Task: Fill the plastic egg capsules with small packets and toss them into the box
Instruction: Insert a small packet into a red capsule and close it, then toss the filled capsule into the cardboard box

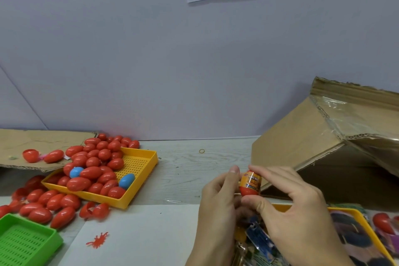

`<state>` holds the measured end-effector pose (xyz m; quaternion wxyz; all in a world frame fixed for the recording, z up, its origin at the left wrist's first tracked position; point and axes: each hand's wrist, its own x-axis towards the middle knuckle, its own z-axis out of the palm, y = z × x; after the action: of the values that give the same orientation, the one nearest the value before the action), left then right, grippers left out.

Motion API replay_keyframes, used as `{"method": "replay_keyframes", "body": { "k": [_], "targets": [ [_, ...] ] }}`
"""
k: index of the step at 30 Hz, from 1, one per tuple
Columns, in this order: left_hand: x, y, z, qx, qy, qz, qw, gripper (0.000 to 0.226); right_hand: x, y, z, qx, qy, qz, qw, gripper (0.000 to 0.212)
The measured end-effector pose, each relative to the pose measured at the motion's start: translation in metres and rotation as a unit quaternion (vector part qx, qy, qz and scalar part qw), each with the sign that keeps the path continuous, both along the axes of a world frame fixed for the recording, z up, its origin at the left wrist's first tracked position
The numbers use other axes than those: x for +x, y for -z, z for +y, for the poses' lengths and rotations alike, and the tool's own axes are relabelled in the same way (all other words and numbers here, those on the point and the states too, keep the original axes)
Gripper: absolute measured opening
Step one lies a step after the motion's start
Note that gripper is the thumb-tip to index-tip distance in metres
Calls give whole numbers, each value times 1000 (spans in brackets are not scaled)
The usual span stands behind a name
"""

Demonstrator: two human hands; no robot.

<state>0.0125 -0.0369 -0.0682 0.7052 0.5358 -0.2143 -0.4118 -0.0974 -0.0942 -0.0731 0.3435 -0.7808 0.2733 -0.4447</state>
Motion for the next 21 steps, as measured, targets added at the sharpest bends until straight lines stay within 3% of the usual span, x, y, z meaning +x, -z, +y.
{"method": "replay_keyframes", "body": {
  "k": [4,8,13,17,21],
  "targets": [
    [1,-2,1,-18,8,-37,999,27,0,1,-1,-23,32,21,999,60],
    [1,-1,1,-34,27,-12,999,28,0,-1,-1,-11,23,28,999,67],
    [6,-3,1,-39,-28,18,999,31,-1,-7,1,14,20,-19,1000,27],
    [14,-12,0,-36,-121,-16,992,45,-3,-11,-1,38,56,-16,998,21],
    [8,-29,-16,4,-105,-63,992,35,-3,-9,-3,103,29,45,993,20]
  ]
}}
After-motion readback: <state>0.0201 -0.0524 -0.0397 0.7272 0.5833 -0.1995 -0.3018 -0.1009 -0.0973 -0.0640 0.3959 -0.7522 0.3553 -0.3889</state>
